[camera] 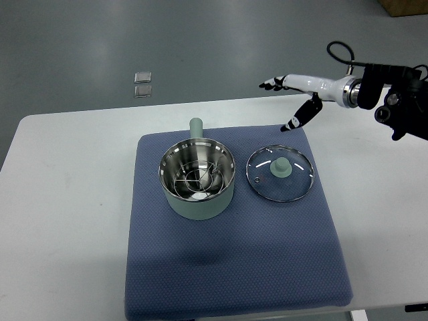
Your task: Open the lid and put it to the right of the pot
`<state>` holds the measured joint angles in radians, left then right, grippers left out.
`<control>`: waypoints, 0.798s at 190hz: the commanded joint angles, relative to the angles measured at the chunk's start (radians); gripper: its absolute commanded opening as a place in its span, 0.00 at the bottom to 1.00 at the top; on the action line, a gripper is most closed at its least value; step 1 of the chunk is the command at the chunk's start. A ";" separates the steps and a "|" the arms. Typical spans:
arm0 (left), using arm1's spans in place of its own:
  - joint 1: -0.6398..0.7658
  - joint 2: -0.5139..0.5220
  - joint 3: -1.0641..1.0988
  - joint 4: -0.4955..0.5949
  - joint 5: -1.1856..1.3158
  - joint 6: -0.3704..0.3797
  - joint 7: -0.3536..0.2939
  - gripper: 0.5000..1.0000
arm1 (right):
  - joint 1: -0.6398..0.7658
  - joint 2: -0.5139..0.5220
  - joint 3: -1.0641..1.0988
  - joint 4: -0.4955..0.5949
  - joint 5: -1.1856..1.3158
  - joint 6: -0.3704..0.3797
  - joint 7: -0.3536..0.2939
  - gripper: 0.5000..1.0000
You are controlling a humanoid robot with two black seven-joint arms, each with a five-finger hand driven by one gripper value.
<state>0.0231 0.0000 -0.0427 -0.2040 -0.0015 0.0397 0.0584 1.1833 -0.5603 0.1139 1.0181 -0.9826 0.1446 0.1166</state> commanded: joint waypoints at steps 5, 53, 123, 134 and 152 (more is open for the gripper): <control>0.000 0.000 0.001 0.000 0.000 0.000 0.000 1.00 | -0.100 0.020 0.187 -0.075 0.167 0.003 -0.002 0.86; 0.000 0.000 0.000 0.000 0.000 0.000 0.000 1.00 | -0.272 0.211 0.506 -0.211 0.484 -0.085 0.000 0.86; 0.000 0.000 0.001 0.000 0.000 0.000 0.000 1.00 | -0.429 0.448 0.946 -0.395 0.976 0.039 0.098 0.86; 0.000 0.000 0.000 0.000 0.000 0.000 0.000 1.00 | -0.439 0.451 0.951 -0.400 1.021 0.079 0.124 0.86; 0.000 0.000 0.001 0.000 0.000 0.000 0.000 1.00 | -0.442 0.451 0.951 -0.401 1.041 0.112 0.149 0.86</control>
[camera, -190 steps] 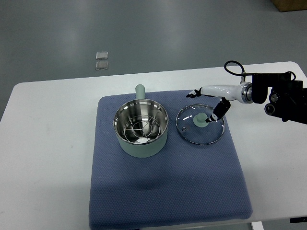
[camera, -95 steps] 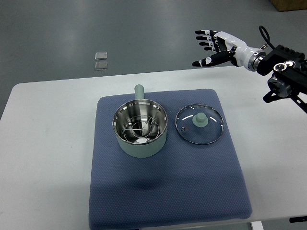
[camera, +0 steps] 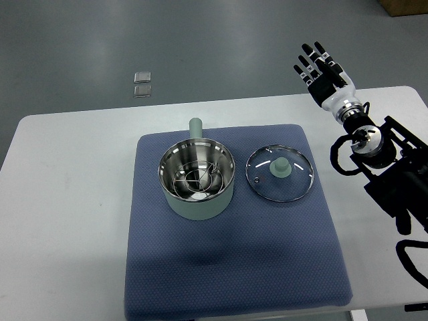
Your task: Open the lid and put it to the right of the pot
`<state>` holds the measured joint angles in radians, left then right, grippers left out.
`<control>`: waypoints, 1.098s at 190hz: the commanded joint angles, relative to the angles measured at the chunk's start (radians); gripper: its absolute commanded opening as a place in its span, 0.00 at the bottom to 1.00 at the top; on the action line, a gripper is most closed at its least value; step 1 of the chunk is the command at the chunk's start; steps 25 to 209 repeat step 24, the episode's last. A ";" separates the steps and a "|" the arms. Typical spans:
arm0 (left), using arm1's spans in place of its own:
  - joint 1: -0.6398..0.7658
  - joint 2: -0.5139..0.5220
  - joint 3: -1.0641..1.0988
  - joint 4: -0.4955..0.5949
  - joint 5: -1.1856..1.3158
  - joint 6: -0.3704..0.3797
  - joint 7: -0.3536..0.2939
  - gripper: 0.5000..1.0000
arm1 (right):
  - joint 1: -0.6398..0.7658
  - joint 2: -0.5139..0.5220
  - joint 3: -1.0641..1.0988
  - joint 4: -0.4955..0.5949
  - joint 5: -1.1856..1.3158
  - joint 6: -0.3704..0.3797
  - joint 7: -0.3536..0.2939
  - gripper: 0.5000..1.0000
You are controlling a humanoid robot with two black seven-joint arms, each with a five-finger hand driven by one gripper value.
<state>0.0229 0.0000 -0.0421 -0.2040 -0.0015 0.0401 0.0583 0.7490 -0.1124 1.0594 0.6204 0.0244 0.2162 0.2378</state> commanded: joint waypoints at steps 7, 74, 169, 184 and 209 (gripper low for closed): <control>0.000 0.000 -0.001 0.000 0.000 0.000 0.000 1.00 | -0.008 0.003 0.004 -0.004 0.034 0.042 0.028 0.86; -0.001 0.000 0.001 0.000 0.000 0.000 0.000 1.00 | -0.008 0.005 0.004 -0.005 0.034 0.043 0.031 0.86; -0.001 0.000 0.001 0.000 0.000 0.000 0.000 1.00 | -0.008 0.005 0.004 -0.005 0.034 0.043 0.031 0.86; -0.001 0.000 0.001 0.000 0.000 0.000 0.000 1.00 | -0.008 0.005 0.004 -0.005 0.034 0.043 0.031 0.86; -0.001 0.000 0.001 0.000 0.000 0.000 0.000 1.00 | -0.008 0.005 0.004 -0.005 0.034 0.043 0.031 0.86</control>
